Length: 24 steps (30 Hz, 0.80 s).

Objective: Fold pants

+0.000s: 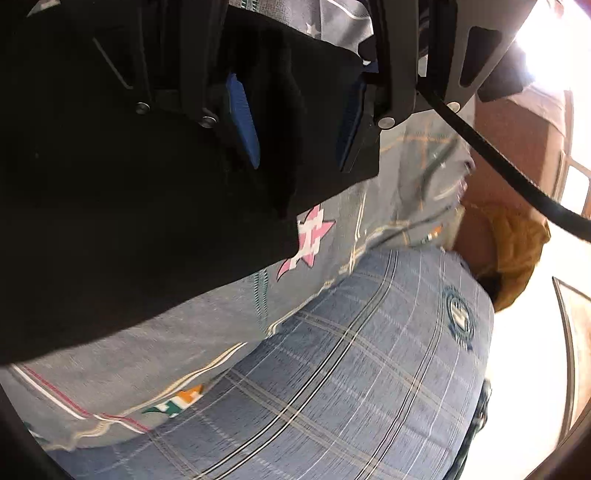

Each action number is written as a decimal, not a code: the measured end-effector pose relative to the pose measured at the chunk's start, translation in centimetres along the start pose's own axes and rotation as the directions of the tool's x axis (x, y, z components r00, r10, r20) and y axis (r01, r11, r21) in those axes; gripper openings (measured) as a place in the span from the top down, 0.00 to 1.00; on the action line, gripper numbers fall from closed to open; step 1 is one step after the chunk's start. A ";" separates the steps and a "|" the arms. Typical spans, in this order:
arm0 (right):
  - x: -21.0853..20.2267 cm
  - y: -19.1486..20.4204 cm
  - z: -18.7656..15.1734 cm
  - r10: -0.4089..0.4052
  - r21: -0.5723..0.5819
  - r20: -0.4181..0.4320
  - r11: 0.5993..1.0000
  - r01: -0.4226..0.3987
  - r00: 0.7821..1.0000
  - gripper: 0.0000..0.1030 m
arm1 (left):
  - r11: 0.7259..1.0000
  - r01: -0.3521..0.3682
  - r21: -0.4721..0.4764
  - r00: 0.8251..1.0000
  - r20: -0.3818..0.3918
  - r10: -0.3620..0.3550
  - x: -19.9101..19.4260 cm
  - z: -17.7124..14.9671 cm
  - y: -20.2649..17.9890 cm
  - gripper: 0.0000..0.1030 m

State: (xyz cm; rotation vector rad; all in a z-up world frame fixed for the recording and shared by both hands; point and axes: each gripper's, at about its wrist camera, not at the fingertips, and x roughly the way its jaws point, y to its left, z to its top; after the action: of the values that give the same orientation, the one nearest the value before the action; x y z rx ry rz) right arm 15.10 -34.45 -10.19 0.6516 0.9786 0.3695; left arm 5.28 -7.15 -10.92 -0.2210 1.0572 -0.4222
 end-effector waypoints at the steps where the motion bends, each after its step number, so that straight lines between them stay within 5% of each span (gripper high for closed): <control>1: -0.5 0.0 -0.1 0.004 -0.004 0.009 1.000 -0.004 1.000 0.52 | 1.000 -0.002 0.012 1.000 -0.001 0.002 -0.6 0.0 0.0 0.48; 7: -7.6 -2.3 -1.5 -0.033 0.021 0.163 0.999 0.030 0.986 0.45 | 0.991 -0.020 0.130 0.999 0.029 0.016 -2.5 1.4 -3.5 0.48; 13: -14.8 -5.7 -4.4 -0.139 0.069 0.299 0.990 0.124 0.944 0.42 | 0.964 -0.019 0.266 1.000 -0.003 0.021 -0.2 3.1 -8.6 0.48; 18: -18.5 -8.8 -6.5 -0.227 0.129 0.352 0.973 0.193 0.908 0.40 | 0.923 -0.035 0.382 0.999 -0.010 0.042 1.8 4.7 -13.5 0.48; 24: -20.2 -12.0 -7.6 -0.248 0.217 0.357 0.960 0.178 0.901 0.40 | 0.890 0.019 0.456 0.998 -0.060 0.010 4.2 7.4 -19.1 0.48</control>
State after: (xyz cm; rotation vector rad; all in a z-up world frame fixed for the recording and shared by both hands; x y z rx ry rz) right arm -1.83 -52.29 -8.04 0.7381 0.7019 -0.0455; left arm 9.20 -26.31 -3.53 0.2124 0.9861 -0.6727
